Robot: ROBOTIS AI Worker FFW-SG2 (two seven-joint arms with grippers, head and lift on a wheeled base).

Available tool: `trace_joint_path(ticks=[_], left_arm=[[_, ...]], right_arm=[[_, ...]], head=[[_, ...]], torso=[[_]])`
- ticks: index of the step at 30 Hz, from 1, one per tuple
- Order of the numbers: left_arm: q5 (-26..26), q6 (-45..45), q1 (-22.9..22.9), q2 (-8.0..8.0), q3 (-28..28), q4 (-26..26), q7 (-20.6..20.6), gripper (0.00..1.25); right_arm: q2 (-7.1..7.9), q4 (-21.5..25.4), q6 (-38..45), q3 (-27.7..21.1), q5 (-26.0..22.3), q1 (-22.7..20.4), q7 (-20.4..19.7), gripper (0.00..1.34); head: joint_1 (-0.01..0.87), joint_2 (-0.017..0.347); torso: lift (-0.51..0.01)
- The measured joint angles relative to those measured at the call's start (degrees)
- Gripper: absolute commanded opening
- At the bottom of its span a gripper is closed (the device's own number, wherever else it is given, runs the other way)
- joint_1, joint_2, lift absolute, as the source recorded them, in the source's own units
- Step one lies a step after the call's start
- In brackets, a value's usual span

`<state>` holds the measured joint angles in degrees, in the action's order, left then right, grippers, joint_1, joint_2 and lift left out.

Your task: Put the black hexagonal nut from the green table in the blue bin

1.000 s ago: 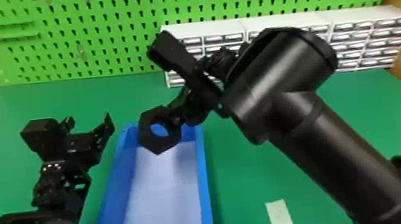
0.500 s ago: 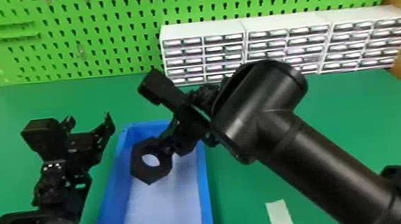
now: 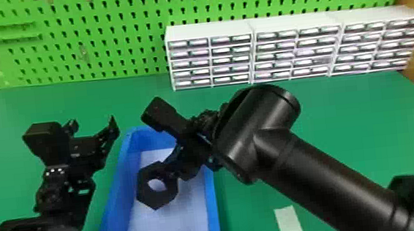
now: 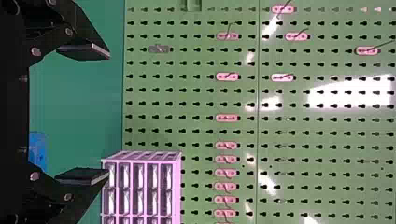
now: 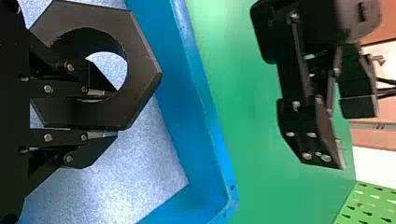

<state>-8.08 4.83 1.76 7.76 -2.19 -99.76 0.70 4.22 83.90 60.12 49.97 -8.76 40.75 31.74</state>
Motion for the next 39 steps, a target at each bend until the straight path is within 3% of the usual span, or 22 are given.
trace_joint_path(ticks=[12,21,28,39], left_arm=[[0.0,0.0,0.0,0.02,0.0,0.0,0.0,0.88],[-0.1,0.0,0.1,0.03,0.0,0.0,0.0,0.88],[-0.4,0.0,0.1,0.03,0.0,0.0,0.0,0.88],[-0.4,0.0,0.2,0.04,0.1,0.0,0.0,0.88]], right_arm=[[0.00,-1.6,-1.1,0.9,-1.7,0.1,0.0,0.29],[0.07,-1.6,-1.0,0.9,-2.2,0.1,0.1,0.60],[0.16,-1.6,-1.1,0.9,-2.3,-0.1,0.1,0.92],[0.18,-1.5,-1.0,0.2,-2.1,-0.2,0.1,1.00]], head=[[0.686,0.052],[0.686,0.052],[0.686,0.052],[0.686,0.052]], torso=[[-0.097],[-0.097],[-0.097],[-0.097]])
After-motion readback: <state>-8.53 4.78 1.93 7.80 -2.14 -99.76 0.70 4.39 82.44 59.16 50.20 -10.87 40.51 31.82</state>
